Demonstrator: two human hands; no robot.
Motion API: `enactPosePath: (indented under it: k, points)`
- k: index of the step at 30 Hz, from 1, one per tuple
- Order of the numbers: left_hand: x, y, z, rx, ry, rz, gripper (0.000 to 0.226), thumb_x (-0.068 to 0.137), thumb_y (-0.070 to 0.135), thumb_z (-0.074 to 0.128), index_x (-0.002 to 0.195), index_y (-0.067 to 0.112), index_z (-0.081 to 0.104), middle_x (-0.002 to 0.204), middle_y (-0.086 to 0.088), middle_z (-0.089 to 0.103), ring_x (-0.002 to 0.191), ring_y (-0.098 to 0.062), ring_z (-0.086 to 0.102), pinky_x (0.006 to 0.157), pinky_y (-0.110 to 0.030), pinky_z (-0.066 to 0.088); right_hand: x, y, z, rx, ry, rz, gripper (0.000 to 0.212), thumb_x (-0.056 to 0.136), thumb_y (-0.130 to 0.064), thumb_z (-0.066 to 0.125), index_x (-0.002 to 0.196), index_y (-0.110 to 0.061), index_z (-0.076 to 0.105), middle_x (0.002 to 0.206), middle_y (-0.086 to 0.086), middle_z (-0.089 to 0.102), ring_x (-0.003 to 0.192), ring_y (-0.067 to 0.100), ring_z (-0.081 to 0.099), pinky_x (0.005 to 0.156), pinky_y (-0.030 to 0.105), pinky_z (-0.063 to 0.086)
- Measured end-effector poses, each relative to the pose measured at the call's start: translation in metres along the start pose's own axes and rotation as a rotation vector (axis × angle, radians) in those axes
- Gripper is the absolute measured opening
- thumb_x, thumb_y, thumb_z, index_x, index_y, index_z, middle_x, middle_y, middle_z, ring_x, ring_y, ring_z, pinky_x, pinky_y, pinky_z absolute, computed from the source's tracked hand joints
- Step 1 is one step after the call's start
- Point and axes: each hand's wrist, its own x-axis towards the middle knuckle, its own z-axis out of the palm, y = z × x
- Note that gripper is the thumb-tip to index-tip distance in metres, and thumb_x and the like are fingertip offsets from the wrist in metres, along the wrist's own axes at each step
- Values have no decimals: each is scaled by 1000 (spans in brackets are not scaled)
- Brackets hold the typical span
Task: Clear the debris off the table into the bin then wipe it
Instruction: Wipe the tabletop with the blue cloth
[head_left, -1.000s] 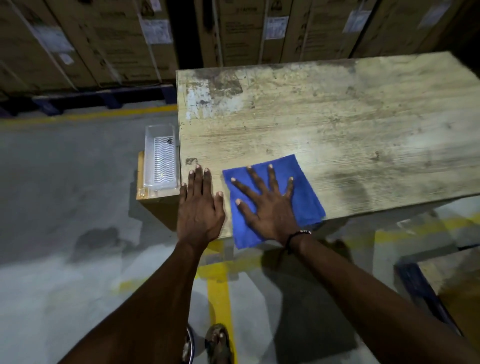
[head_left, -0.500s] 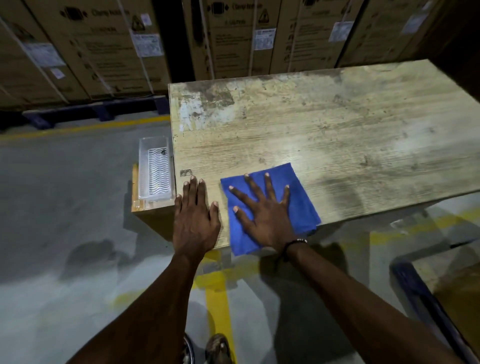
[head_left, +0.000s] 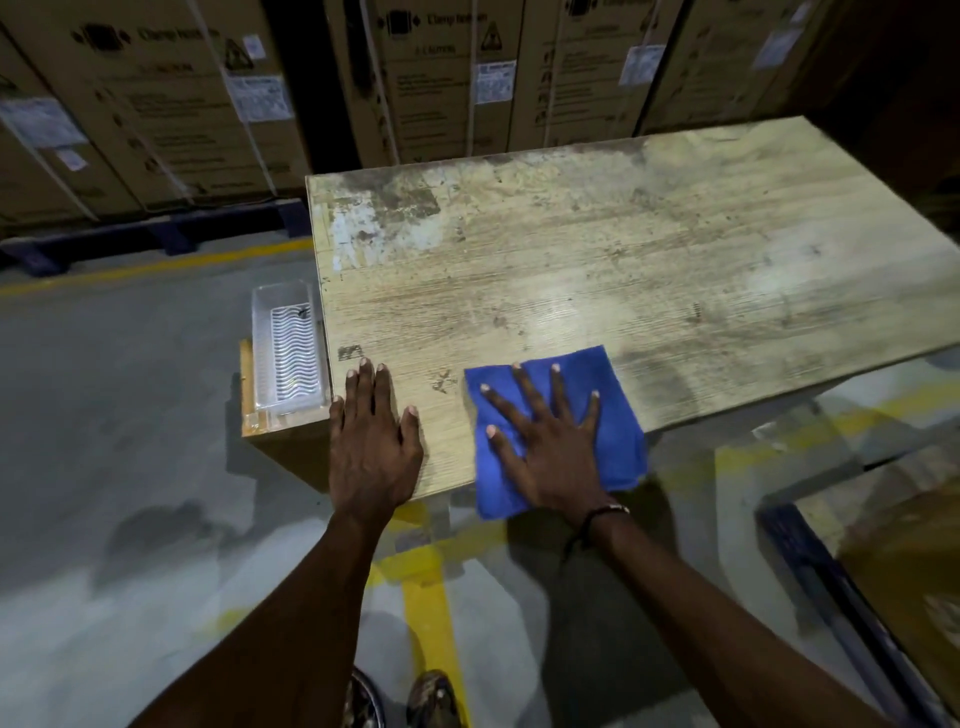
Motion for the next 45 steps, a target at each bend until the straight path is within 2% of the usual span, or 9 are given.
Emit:
enactPosePath:
  k: [5,9,16,20,24,28,32,41,45]
  points:
    - [0,2,3,26,14,3,69,106,46,26,165,9,25,174,-11,17,161,-26,15,130,-49,14,32,80,-21,33,-38,213,61,95,-75,21,155,-63,17,173,-18,4,161,26,-5,117,77,-4]
    - [-1,2,2,27,16,3,69,106,46,26,165,9,25,174,-11,17,161,-26,14,130,-49,14,38,53,-12,0,-1,306,61,99,-69,24,159,-56,16,174,-10,5,160,34,-3,115,80,1]
    - [1,2,1,31,22,6,69,105,44,28,164,8,29,173,-13,21,161,-28,18,130,-50,17,18,-23,8,-48,2,-133,57,102,-69,28,157,-58,19,173,-14,10,161,29,2,117,73,2]
    - [0,1,1,41,11,9,69,106,46,26,165,9,26,174,-12,18,161,-27,16,130,-50,16,62,35,-6,-70,-30,28,60,97,-71,25,156,-59,22,173,-14,13,161,29,5,115,78,9]
    - [1,3,0,50,4,7,70,106,46,23,165,9,25,174,-11,16,162,-25,13,131,-48,13,97,59,-16,43,-65,294,59,102,-68,24,159,-55,16,175,-8,5,160,36,-3,114,81,-3]
    - [1,4,-2,50,-9,-2,71,105,46,24,165,9,26,174,-11,17,162,-26,14,130,-48,14,68,-9,6,-35,39,55,59,102,-65,29,159,-51,25,173,-3,18,159,39,10,113,80,5]
    - [0,4,-2,61,-2,-2,71,104,46,24,164,8,27,174,-12,19,161,-26,17,129,-48,16,33,-42,16,-27,26,-159,57,103,-68,29,158,-57,20,173,-12,11,161,31,1,116,74,-2]
    - [0,4,2,39,11,-5,68,106,45,28,165,11,25,174,-9,17,161,-24,15,130,-46,12,128,27,-5,82,-19,212,60,100,-69,25,158,-54,23,174,-8,10,160,37,0,114,81,0]
    - [1,2,4,67,-20,-11,70,106,46,23,166,11,22,175,-9,13,162,-23,12,130,-46,11,90,-26,12,-7,4,-18,60,102,-67,22,160,-54,18,174,-5,12,160,36,4,115,78,3]
